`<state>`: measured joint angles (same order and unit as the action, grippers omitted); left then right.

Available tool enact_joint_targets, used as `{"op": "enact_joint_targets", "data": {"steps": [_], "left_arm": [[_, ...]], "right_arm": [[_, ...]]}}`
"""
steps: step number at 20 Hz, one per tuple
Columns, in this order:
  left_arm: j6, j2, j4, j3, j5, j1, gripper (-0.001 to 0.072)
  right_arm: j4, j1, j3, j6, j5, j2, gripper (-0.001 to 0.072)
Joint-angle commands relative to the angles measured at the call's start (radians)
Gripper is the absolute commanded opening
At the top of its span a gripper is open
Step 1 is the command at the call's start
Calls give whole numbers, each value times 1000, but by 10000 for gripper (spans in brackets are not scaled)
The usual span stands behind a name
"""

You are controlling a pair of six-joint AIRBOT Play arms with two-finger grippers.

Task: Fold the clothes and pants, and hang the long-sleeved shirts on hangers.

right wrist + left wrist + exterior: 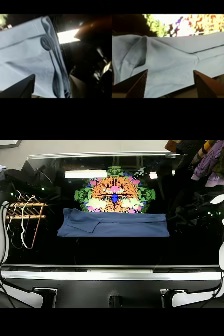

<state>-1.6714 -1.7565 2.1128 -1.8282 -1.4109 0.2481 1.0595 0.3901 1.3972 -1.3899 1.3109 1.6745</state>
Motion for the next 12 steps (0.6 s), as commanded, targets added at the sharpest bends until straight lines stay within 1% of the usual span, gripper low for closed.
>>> {"op": "enact_joint_targets", "data": {"steps": [1,6,7,12], "left_arm": [[23,72,-54,-8,-12,0,652],[34,119,-76,-8,-29,0,652],[40,121,-76,-8,-31,0,651],[42,121,-76,-8,-31,0,651]], "right_arm": [[-93,24,5,101,45,76,487],[-135,22,5,163,27,144,475],[-135,22,5,167,13,149,465],[-128,11,5,183,-28,158,465]]}}
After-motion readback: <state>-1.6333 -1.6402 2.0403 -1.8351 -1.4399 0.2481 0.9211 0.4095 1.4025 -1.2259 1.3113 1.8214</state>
